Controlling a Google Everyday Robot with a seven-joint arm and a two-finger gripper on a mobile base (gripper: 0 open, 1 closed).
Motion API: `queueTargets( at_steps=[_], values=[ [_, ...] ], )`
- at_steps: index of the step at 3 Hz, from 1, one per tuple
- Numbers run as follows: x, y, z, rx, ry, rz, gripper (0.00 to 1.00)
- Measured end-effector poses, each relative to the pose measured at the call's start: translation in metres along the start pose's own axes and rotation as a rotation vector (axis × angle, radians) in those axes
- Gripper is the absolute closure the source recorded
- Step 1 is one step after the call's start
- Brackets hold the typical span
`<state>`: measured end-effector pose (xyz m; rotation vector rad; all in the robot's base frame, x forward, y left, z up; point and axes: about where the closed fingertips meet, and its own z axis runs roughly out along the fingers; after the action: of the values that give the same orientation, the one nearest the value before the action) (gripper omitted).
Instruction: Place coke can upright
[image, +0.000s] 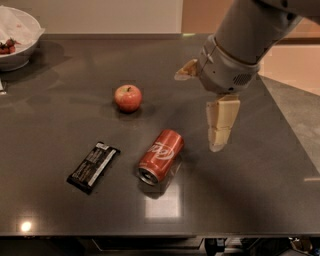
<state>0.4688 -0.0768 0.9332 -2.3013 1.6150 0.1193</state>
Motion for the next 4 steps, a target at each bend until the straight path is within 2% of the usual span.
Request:
queueTargets(
  at_steps=[2, 3, 4],
  values=[
    [-0.04, 0.026, 0.044, -0.086, 0.03, -0.316, 0.0],
    [-0.055, 0.04, 0.061, -0.134, 0.048, -0.45, 0.0],
    [-0.064, 0.049, 0.08, -0.17, 0.08, -0.551, 0.0]
  ],
)
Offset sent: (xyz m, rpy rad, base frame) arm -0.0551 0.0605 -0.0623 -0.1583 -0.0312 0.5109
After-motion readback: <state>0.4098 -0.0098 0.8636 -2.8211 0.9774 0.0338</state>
